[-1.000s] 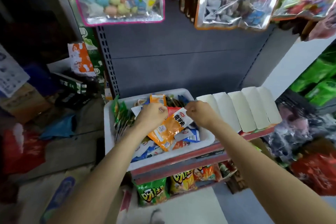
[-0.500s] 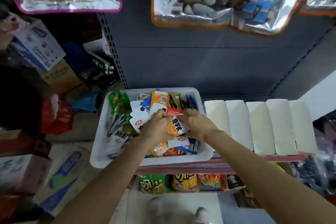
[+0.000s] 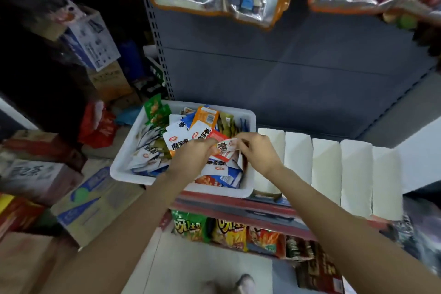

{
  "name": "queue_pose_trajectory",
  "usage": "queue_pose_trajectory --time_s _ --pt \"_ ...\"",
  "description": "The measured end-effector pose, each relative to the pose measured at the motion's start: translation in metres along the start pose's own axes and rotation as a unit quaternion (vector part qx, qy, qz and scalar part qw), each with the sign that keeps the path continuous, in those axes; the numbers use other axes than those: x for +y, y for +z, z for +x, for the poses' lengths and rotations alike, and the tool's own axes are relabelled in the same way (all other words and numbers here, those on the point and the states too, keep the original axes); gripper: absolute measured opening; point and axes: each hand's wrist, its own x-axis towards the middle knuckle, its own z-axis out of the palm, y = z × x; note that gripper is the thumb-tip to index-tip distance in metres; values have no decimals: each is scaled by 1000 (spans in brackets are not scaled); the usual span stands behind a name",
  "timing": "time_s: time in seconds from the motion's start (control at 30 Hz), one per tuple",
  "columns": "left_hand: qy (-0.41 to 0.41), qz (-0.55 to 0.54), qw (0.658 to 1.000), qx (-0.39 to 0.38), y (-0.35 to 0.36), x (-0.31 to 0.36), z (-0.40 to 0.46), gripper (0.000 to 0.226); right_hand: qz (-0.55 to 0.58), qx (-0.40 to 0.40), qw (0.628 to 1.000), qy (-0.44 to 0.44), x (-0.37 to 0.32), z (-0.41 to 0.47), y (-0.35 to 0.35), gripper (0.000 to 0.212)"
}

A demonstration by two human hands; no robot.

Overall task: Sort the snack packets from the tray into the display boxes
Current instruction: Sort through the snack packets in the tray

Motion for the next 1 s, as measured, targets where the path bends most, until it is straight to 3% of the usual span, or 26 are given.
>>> queue_pose_trajectory --time_s 0.1,0.17,0.3,0.6,0.7,0.8,0.9,1.0 --pt "8 -73 996 50 -8 18 -3 28 204 94 971 79 2 -11 -18 23" --pt "15 -137 989 58 -7 36 -2 27 306 107 937 131 9 -22 -32 32" --pt "16 -299 954 0 7 87 3 24 402 132 887 186 26 -60 -62 21" --pt "40 -312 945 -87 52 217 31 21 388 255 868 176 93 -140 -149 7" --pt "33 -307 946 -97 73 256 43 26 355 274 876 178 126 -156 -185 9" --pt "15 -299 951 -75 96 291 57 27 337 293 879 164 162 -165 -220 24" --pt "-6 -294 955 -43 120 317 70 27 278 294 904 138 197 -167 -247 30" --pt "-3 -222 975 -29 142 333 82 33 185 279 935 118 224 -164 -261 30"
